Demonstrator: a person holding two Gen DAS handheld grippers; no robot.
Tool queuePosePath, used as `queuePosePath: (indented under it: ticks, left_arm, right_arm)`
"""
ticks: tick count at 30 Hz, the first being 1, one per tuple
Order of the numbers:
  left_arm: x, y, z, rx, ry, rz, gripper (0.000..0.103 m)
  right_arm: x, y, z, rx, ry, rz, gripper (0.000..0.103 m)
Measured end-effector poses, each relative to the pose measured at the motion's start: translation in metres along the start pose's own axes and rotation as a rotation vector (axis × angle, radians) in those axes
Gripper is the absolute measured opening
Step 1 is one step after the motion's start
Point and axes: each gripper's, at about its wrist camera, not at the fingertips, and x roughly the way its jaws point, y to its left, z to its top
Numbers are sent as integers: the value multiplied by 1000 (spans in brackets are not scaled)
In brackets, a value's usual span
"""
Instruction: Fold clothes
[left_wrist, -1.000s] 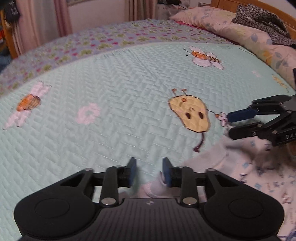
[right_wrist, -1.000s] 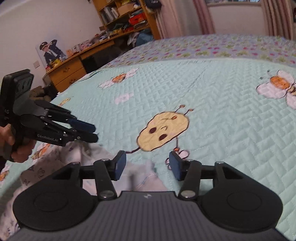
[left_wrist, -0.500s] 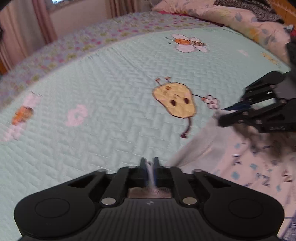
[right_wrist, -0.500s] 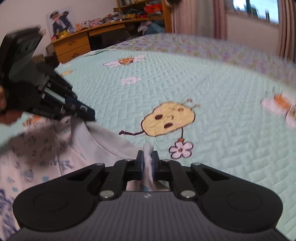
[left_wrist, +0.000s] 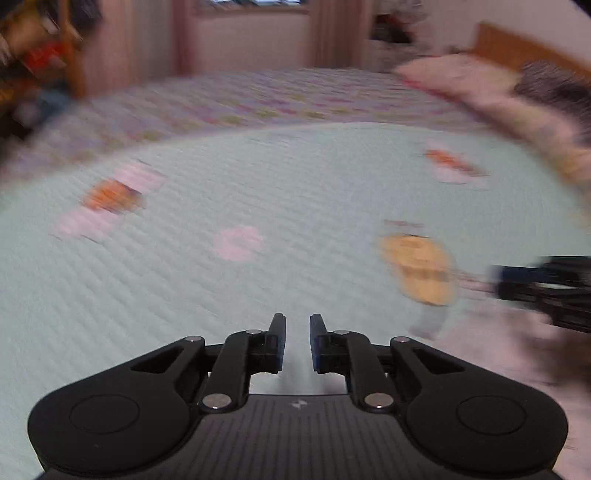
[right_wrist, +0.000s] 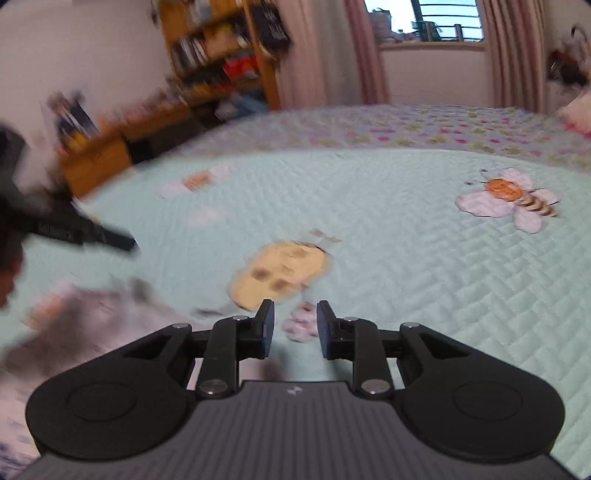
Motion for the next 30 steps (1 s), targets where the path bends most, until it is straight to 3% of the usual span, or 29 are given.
queuePosePath:
  ticks: [3, 5, 6, 7, 8, 10, 11, 12, 14, 18, 20, 21, 23, 24, 25, 26, 28, 29, 30]
  left_arm:
    - [-2, -10, -15, 44, 84, -160, 28]
    - [18, -15, -26, 91, 149, -145, 28]
    - [31, -12, -29, 97, 155, -72, 26]
    - [43, -2, -28, 55, 144, -34, 15]
    - [46, 6, -23, 2, 117, -26, 12]
    - [49, 21, -12, -103, 58, -20, 15]
    - [48, 20, -8, -100, 30, 28, 25]
    - [47, 18, -4, -85, 3, 85, 26]
    - [43, 21, -1, -104, -5, 71, 26]
    - [26, 32, -7, -168, -23, -3, 27]
    - [22, 33, -15, -175, -7, -77, 29]
    - [20, 33, -19, -176, 2, -115, 32]
    - [29, 23, -25, -137, 34, -77, 41]
    - [34, 18, -28, -115, 50, -52, 41]
    - [42, 15, -28, -96, 60, 12, 33]
    - [46, 16, -27, -94, 52, 62, 33]
    - [40, 19, -22, -115, 24, 121, 33]
    - [34, 17, -21, -85, 8, 175, 35]
    - [27, 18, -22, -64, 1, 182, 36]
  right_arm:
    - [1, -3, -3, 113, 66, 211, 28]
    - [12, -6, -9, 163, 155, 302, 27]
    - [20, -8, -13, 140, 177, 233, 23]
    - [27, -12, -17, 124, 191, 170, 3]
    - [31, -20, -19, 142, 170, 140, 0]
    - [30, -26, -15, 180, 116, 110, 0]
    - [27, -18, -13, 125, 100, 66, 0]
    - [26, -9, -10, 79, 88, 32, 0]
    - [22, 5, -9, 34, 68, -6, 5]
    - [10, 29, -6, -15, 5, 39, 9]
    - [13, 37, -4, 5, 31, 140, 14]
    - [19, 41, -3, 20, 62, 204, 22]
    - [43, 46, -5, 38, 149, 270, 26]
    - [58, 44, -6, 18, 182, 223, 22]
    - [70, 42, -7, 1, 206, 178, 7]
    - [73, 35, -3, 7, 185, 146, 0]
    - [55, 15, 7, 97, 77, 90, 9]
    - [38, 5, 10, 114, 36, 87, 10]
    - [20, -4, 13, 131, -5, 84, 12]
